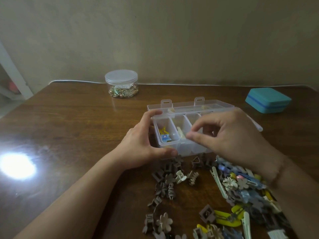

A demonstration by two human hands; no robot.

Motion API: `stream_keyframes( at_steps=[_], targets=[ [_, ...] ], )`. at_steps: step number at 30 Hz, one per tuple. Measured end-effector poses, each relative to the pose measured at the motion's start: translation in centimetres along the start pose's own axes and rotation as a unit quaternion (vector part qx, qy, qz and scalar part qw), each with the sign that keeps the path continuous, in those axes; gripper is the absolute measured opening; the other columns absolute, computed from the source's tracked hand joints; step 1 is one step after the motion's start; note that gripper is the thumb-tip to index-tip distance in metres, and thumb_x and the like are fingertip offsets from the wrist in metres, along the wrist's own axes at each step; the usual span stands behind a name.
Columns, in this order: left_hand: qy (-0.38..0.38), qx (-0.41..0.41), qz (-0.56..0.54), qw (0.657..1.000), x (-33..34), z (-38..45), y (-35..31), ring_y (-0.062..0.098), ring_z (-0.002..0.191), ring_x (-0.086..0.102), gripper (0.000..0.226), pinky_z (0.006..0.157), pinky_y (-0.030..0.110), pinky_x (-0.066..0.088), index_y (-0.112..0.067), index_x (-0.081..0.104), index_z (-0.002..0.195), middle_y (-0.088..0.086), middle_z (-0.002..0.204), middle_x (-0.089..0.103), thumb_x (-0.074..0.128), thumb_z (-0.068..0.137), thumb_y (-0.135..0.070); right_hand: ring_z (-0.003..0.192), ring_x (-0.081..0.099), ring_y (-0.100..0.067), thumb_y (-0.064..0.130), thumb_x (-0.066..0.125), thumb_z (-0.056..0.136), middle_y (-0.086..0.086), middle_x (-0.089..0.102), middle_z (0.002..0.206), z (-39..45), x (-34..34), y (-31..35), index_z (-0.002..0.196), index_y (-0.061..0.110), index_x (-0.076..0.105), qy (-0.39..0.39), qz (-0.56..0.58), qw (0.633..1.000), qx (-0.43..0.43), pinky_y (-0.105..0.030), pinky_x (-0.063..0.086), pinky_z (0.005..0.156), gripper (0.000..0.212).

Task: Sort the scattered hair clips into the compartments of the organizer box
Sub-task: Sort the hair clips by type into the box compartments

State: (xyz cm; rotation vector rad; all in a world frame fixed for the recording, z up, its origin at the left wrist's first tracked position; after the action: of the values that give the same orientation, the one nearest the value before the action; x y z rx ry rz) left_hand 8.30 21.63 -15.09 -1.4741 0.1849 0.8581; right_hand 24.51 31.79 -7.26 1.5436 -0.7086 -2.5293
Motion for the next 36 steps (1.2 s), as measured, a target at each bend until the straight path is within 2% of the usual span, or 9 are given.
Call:
stream_keyframes(
  at_steps=[4,5,7,10,13,19,24,34,36],
  targets=[
    [0.003,0.001,-0.004,1.000,0.0,0.0,0.1,-0.003,0.117,0.053,0.104,0.101,0.023,0.043,-0.054,0.021,0.135,-0.017,0.134,0.052,0.077,0.050,-0.071,0.050,0.056,-0.010,0.047,0.066,0.076,0.004,0.064,0.062,0.0,-2.7,-0.3,0.072,0.029,0.069,-0.043,0.082,0.996,0.004,-0.013,0.042,0.042,0.018],
    [0.005,0.001,-0.005,1.000,0.1,0.1,0.1,-0.006,0.116,0.053,0.103,0.099,0.019,0.042,-0.054,0.021,0.135,-0.019,0.133,0.052,0.077,0.050,-0.071,0.050,0.056,-0.007,0.048,0.065,0.075,0.007,0.064,0.063,0.0,-3.0,-0.7,0.070,0.031,0.068,-0.012,0.059,0.998,0.023,-0.012,0.041,0.042,0.018],
    [0.006,0.003,-0.006,1.000,0.1,0.1,0.0,-0.018,0.111,0.049,0.102,0.092,0.010,0.038,-0.058,0.021,0.133,-0.029,0.125,0.049,0.077,0.049,-0.072,0.055,0.055,0.002,0.053,0.063,0.075,0.010,0.062,0.063,-0.4,-2.1,-1.6,0.072,0.035,0.068,0.139,-0.050,0.986,0.076,-0.014,0.039,0.044,0.018],
    [0.003,0.001,-0.004,1.000,0.0,0.1,0.0,-0.026,0.105,0.045,0.102,0.091,0.009,0.036,-0.060,0.019,0.132,-0.037,0.118,0.045,0.076,0.048,-0.072,0.062,0.052,0.005,0.054,0.066,0.080,0.014,0.055,0.064,-1.6,-0.2,-1.9,0.088,0.043,0.069,0.305,-0.183,0.928,0.115,-0.016,0.036,0.050,0.013],
    [0.005,0.001,-0.003,1.000,0.0,0.1,0.0,-0.026,0.104,0.045,0.102,0.092,0.009,0.035,-0.060,0.019,0.132,-0.038,0.117,0.045,0.076,0.048,-0.072,0.060,0.043,0.003,0.051,0.068,0.081,0.017,0.046,0.065,-1.8,0.7,-1.5,0.101,0.046,0.065,0.320,-0.232,0.913,0.101,-0.017,0.031,0.052,0.021],
    [0.002,0.001,-0.006,1.000,0.0,0.1,0.0,-0.021,0.108,0.046,0.102,0.089,0.007,0.036,-0.059,0.020,0.132,-0.031,0.121,0.047,0.076,0.048,-0.073,0.056,0.042,0.004,0.049,0.071,0.079,0.016,0.048,0.064,-1.8,1.1,-1.8,0.088,0.040,0.066,0.322,-0.234,0.912,0.096,-0.019,0.034,0.051,0.014],
    [0.000,0.002,-0.009,1.000,0.0,0.1,0.1,-0.025,0.108,0.045,0.102,0.084,0.002,0.036,-0.059,0.021,0.132,-0.035,0.118,0.047,0.076,0.048,-0.073,0.056,0.044,0.007,0.051,0.070,0.079,0.017,0.051,0.063,-1.6,1.3,-1.5,0.096,0.046,0.063,0.324,-0.217,0.917,0.077,-0.015,0.029,0.050,0.019],
    [0.004,-0.001,-0.013,1.000,0.1,0.2,0.2,-0.011,0.116,0.047,0.104,0.090,0.010,0.037,-0.056,0.020,0.134,-0.022,0.131,0.048,0.076,0.049,-0.072,0.070,0.051,0.015,0.047,0.070,0.081,0.024,0.056,0.072,-1.6,2.1,-1.7,0.095,0.045,0.067,0.366,-0.172,0.912,0.070,-0.014,0.037,0.056,0.014],
    [0.004,0.000,-0.012,1.000,0.1,0.2,0.2,-0.009,0.117,0.048,0.104,0.090,0.010,0.037,-0.054,0.021,0.135,-0.019,0.134,0.049,0.077,0.049,-0.072,0.079,0.052,0.014,0.043,0.070,0.082,0.019,0.062,0.077,-1.7,2.0,-1.7,0.090,0.043,0.068,0.385,-0.129,0.912,0.065,-0.018,0.046,0.058,0.008]
  ],
)
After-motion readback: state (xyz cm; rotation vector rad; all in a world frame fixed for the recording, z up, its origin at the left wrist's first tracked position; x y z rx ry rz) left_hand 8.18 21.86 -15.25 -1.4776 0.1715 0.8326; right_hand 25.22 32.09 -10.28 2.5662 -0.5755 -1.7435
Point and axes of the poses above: each hand's wrist, its own z-axis towards the middle knuckle, its own x-axis out of the palm, y = z × x, the point moved 5 cm from there along z, towards the middle knuckle
